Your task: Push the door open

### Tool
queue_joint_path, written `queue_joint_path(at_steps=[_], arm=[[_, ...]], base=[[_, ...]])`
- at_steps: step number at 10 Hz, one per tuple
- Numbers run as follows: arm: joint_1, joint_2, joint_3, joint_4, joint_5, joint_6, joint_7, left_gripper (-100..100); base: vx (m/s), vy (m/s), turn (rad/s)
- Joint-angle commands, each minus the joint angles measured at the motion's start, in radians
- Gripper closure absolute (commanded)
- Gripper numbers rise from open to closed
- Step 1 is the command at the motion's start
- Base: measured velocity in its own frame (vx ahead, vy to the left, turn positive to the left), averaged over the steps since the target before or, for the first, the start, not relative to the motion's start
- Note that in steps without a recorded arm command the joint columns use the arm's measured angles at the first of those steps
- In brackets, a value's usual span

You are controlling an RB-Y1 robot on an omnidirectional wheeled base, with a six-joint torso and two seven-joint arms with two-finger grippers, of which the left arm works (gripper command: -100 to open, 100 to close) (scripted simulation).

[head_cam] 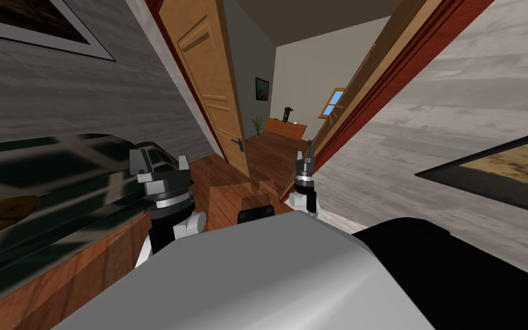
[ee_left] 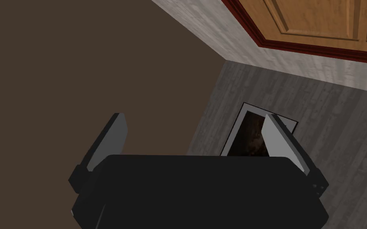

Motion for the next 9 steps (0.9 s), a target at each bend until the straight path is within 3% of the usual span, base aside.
queue_joint_path(at_steps=[1, 9], arm=[[-0.018, 0.006, 0.001, 0.031, 0.002, 0.004, -0.001, -100], [-0.126, 0.031, 0.005, 0.212, 0.011, 0.025, -0.009, -100]], base=[[0.030, 0.070, -0.106], [0.074, 0.136, -0.125]])
